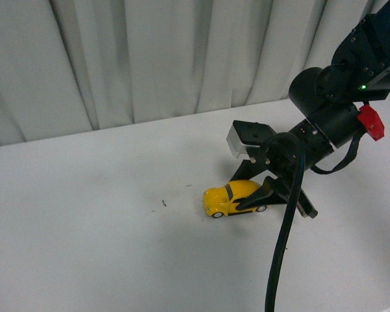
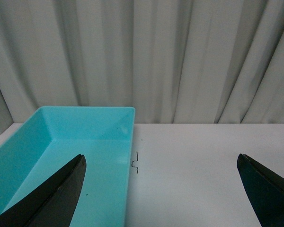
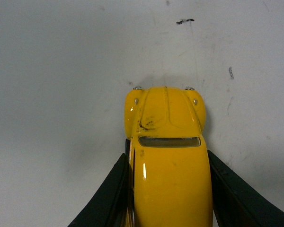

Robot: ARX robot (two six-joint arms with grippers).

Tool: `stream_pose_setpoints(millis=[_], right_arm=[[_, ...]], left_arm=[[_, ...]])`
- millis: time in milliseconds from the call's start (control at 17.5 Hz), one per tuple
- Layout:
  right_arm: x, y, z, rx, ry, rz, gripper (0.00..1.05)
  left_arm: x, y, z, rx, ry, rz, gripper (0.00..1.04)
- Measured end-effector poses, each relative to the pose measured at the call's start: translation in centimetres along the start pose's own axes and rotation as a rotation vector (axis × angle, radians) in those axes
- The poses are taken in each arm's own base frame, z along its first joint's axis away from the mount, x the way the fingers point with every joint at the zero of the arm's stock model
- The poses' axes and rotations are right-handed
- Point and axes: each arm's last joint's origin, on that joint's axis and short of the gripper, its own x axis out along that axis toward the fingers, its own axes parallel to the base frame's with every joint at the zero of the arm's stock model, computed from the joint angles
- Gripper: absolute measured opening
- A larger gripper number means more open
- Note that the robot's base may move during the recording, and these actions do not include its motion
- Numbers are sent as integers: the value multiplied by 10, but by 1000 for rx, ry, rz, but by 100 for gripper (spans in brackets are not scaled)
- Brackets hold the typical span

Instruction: Wind up and store yellow beetle toy

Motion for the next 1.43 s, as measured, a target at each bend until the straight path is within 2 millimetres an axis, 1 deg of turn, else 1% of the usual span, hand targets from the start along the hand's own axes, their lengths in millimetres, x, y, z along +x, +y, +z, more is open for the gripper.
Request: stream_pose_setpoints(millis=[57,343,457,571,628,685,742,799,856,913,971,1028,1085,1427], right_arm=[[-4,4,-5,5,-2,0,41],[-17,15,-19,14,-3,5,41],[-23,16,-24,4,-1,4,41],[-27,14,-25,-2,6,10,41],[-29,13,-25,-4,14,13,43],[-29,13,-25,-2,20,17,50],[-28,13,-28,3,66,32,57],[-24,15,-33,24,46,49,66],[-24,16,-34,21,41,51,77],[-25,16,-34,20,41,49,84],[-25,16,-34,20,41,49,95],[-25,15,-34,20,41,48,99],[-25,15,-34,19,41,46,97],[-25,15,-34,21,46,47,98]], left_arm=[[0,0,0,0,0,0,98],[0,0,0,0,0,0,98],[0,0,0,0,0,0,98],[0,0,0,0,0,0,98],[0,0,0,0,0,0,98],[0,0,0,0,0,0,98],[0,0,0,0,0,0,98],[0,0,0,0,0,0,98],[0,0,0,0,1,0,98],[0,0,0,0,0,-1,98],[0,0,0,0,0,-1,98],[0,0,0,0,0,0,98],[0,0,0,0,0,-1,98],[0,0,0,0,0,-1,98]])
